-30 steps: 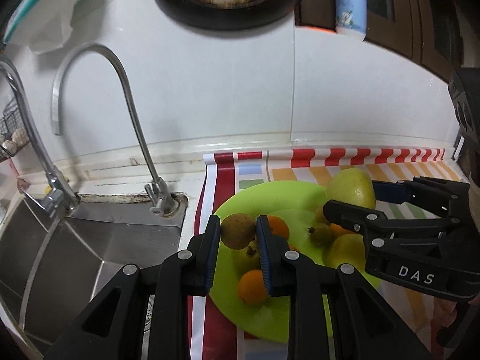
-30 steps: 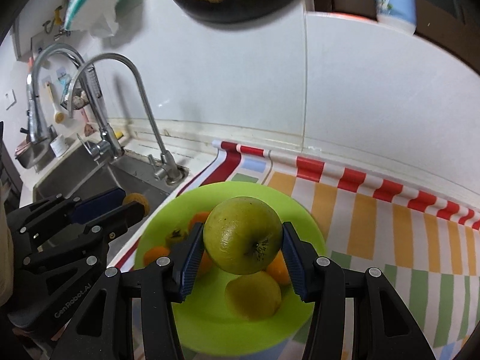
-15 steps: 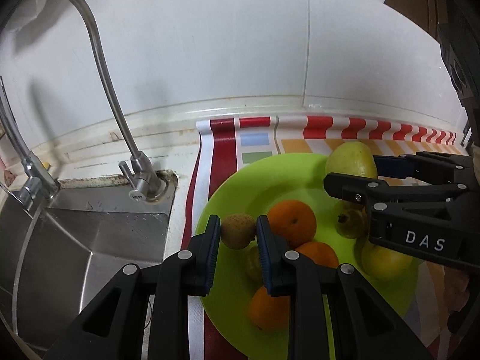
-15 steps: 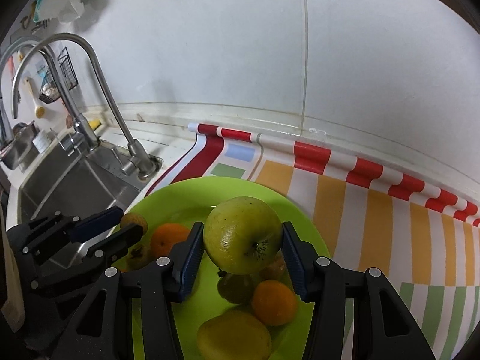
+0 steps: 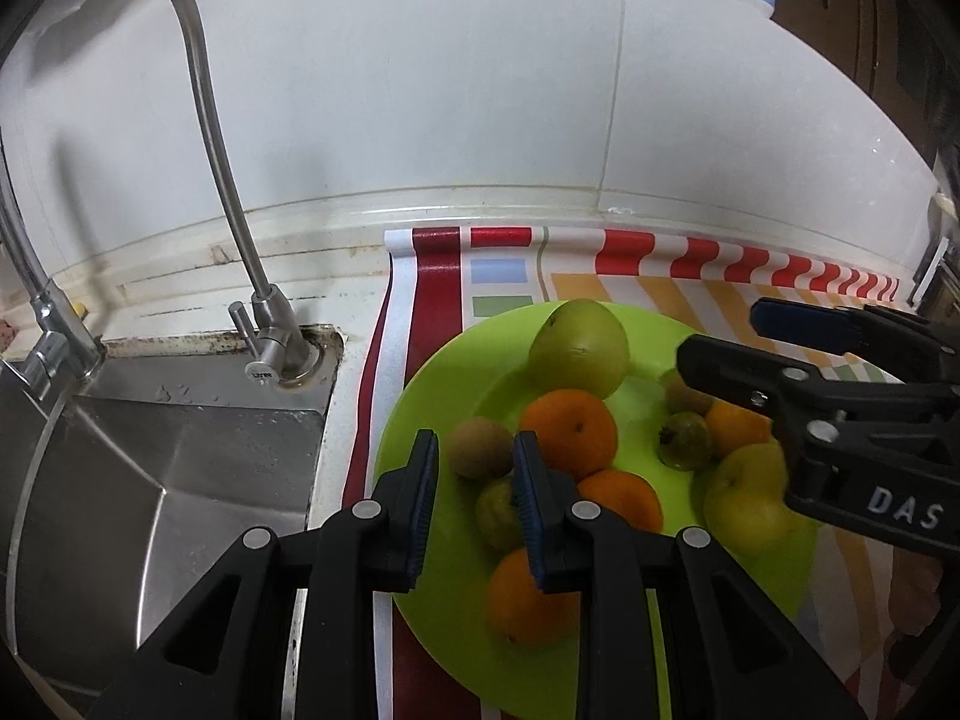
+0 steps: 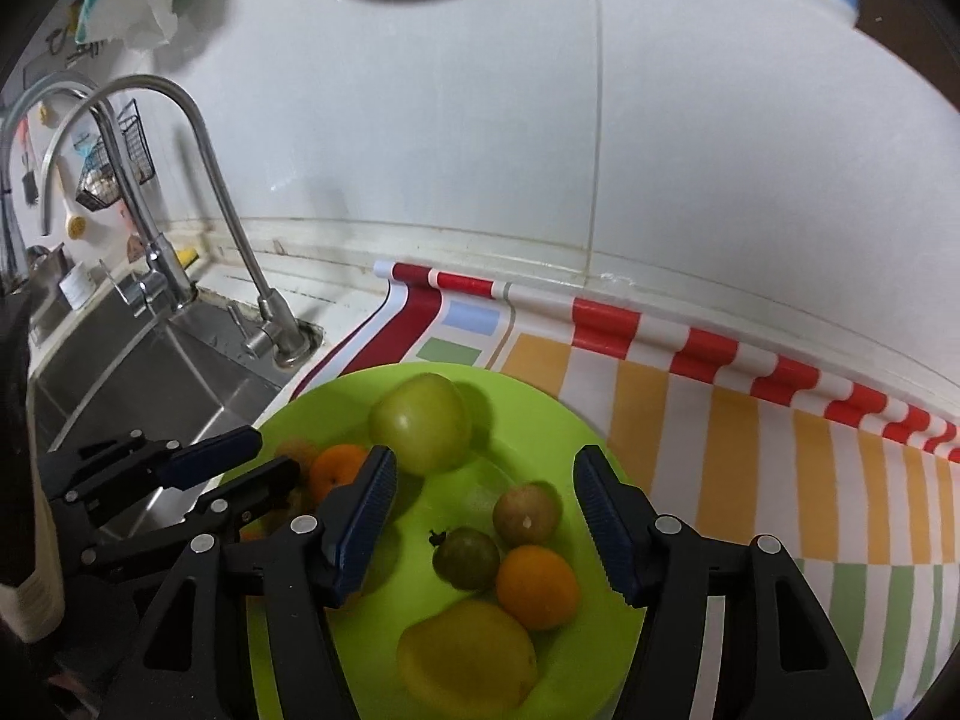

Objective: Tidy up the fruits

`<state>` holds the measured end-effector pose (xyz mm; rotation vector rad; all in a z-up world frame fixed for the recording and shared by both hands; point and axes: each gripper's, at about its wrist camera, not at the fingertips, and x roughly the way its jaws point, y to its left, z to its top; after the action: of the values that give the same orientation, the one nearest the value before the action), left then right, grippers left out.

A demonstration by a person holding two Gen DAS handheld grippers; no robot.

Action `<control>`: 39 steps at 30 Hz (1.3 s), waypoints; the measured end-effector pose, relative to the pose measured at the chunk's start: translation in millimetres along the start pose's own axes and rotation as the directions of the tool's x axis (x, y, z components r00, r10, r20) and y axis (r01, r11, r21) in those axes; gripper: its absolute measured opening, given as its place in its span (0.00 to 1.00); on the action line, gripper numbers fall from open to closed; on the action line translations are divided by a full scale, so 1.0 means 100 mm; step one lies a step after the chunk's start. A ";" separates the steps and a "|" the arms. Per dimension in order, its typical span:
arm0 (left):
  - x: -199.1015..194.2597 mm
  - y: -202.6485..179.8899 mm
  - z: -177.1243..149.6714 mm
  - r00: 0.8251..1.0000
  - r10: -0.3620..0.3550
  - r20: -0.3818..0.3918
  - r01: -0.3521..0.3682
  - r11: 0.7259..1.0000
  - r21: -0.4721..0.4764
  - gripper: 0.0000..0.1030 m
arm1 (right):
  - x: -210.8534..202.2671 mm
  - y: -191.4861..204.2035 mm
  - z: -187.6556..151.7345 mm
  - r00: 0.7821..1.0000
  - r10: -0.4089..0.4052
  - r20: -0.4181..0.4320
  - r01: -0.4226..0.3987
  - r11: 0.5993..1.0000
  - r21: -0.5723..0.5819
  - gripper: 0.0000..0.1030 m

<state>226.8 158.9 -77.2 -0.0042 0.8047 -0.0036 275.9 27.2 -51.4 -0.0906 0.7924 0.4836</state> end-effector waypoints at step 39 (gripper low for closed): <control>-2.29 -0.76 -0.67 0.941 0.082 0.328 -0.090 0.996 0.008 0.95 | -2.42 -0.05 -1.22 0.938 -0.222 0.267 0.187 0.971 0.149 0.89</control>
<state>19.2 84.2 41.7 0.0513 0.4706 0.0695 52.9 -101.4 32.2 0.0101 0.5231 0.2412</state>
